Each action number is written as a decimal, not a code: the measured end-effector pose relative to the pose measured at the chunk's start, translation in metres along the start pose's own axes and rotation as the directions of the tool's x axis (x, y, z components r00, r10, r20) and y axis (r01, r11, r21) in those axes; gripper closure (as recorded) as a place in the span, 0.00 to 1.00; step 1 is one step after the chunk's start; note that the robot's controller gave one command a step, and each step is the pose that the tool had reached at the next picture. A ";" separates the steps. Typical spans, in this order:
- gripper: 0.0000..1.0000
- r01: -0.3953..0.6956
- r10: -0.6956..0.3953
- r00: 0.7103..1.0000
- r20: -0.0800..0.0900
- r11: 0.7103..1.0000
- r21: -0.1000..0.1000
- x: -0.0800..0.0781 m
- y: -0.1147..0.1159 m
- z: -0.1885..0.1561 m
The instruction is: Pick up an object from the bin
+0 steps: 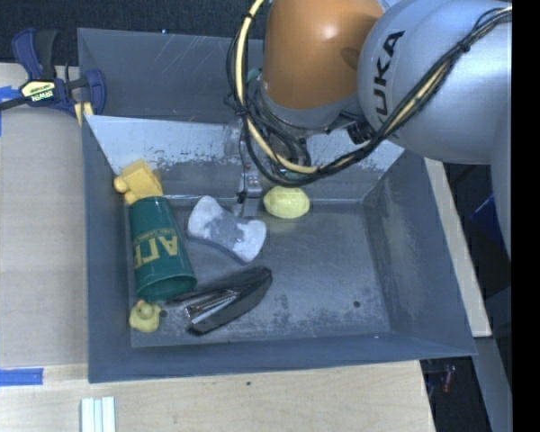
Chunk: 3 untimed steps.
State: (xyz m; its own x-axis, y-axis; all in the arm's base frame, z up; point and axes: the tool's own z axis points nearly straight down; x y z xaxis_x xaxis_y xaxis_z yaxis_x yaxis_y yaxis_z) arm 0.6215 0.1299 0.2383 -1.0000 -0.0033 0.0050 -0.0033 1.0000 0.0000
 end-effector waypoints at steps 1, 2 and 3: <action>0.00 -0.003 0.003 1.000 0.009 1.000 -0.001 -0.001 -0.001 -0.006; 0.00 -0.085 0.085 0.996 0.012 0.996 -0.003 0.005 -0.026 0.084; 0.00 -0.112 0.112 0.994 0.010 0.994 -0.003 0.013 -0.036 0.107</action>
Offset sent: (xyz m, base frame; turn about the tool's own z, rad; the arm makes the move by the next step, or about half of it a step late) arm -0.0138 -0.0490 -0.1683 0.1630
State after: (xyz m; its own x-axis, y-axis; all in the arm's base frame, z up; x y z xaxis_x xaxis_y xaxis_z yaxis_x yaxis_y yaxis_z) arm 0.6079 0.0938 0.1315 -0.9941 0.1087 -0.0054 0.1087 0.9941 0.0029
